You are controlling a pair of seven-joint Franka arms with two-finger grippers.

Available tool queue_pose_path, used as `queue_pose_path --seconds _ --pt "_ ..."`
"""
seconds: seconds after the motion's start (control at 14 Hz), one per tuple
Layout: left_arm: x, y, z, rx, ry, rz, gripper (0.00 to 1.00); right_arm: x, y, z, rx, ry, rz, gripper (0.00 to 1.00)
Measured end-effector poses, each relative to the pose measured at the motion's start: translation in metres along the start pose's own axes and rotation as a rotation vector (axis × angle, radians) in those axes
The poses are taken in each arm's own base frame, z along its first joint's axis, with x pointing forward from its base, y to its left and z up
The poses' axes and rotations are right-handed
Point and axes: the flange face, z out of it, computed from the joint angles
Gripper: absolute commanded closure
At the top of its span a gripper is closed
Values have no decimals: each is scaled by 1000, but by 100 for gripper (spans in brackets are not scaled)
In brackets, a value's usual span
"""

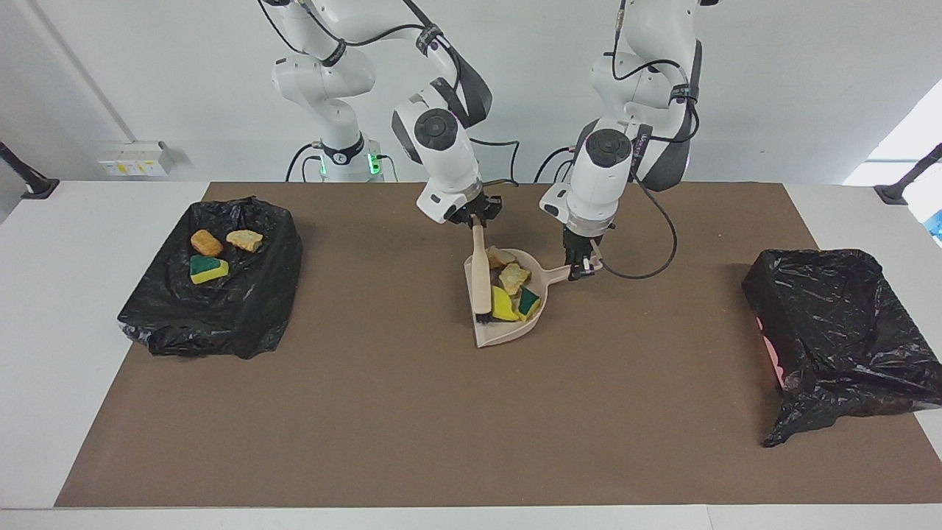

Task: Sweep and dump trash in bin
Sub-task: 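Sweep the last pieces into the dustpan and lift the brush away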

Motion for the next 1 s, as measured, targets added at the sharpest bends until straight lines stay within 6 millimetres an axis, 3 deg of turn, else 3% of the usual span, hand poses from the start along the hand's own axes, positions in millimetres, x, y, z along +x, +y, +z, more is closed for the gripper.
queue_pose_path --seconds 0.21,0.57,0.86,1.0 --pt "0 0 0 0 0 0 100 -18 1 -31 -52 41 -24 100" --pt "-3 -2 0 0 0 -5 100 -30 5 -43 -125 23 -41 100" --pt "-5 -3 0 1 0 -10 100 -54 11 -84 -165 21 -15 100" --pt "-7 -5 0 2 1 -14 100 -68 9 -92 -159 19 24 100"
